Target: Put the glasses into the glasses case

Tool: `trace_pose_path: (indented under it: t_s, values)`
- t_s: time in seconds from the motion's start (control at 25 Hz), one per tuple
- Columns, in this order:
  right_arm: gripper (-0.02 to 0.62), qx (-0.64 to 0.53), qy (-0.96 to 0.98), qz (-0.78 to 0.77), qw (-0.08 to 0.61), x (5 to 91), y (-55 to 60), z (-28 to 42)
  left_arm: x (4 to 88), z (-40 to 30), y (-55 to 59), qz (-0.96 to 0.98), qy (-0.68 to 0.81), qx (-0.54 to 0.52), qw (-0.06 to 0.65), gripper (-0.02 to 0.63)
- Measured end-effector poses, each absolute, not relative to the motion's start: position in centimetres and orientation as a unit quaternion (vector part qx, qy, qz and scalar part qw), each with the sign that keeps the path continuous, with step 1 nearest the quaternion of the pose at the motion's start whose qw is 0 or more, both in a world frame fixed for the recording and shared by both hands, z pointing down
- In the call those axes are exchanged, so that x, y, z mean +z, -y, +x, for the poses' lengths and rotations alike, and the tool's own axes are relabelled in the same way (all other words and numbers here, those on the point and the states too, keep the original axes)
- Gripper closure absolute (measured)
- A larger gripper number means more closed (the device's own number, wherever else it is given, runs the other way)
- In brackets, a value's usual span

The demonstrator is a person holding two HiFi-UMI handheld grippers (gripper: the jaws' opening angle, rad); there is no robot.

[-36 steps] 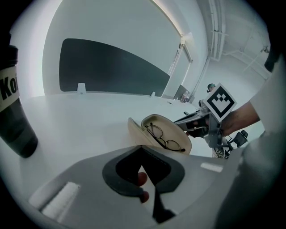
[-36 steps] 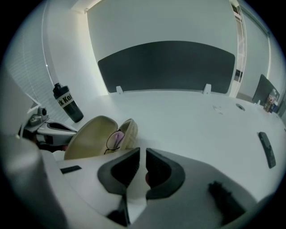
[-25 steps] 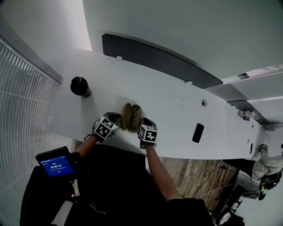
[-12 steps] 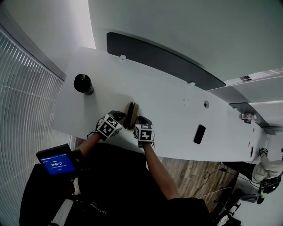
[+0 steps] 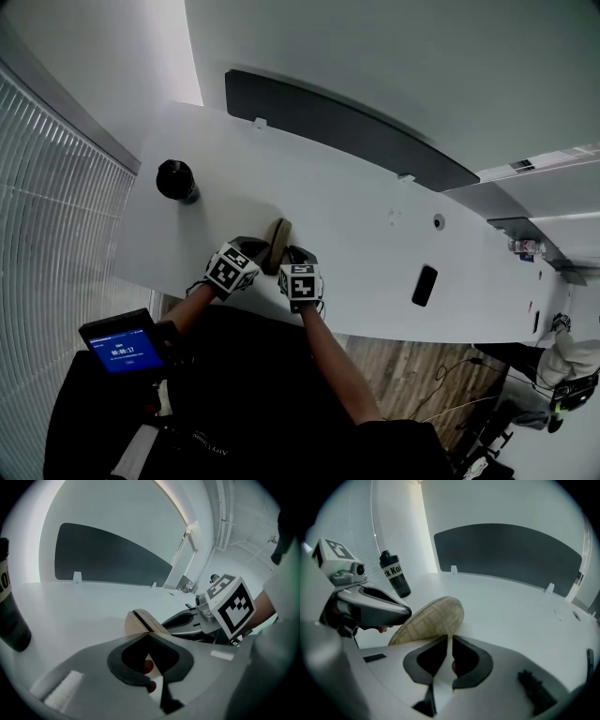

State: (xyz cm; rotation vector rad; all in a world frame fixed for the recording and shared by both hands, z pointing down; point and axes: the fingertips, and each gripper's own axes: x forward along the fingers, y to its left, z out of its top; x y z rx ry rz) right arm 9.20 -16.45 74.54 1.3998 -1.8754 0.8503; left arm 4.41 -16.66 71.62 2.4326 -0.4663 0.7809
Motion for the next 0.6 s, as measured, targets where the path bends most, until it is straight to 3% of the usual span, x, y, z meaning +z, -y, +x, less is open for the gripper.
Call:
trace_pose_path:
  t_s: [0.32,0.6]
  values:
    - [0.557,0.335,0.689,0.555,0.323,75.3,15.2,11.0,70.4,5.5,16.0,0.913,0.151,0.297,0.236,0.600]
    - [0.557,0.336,0.649,0.632,0.256,72.4,14.4,15.6,68.8,5.5,15.8,0.921,0.149,0.274,0.232,0.600]
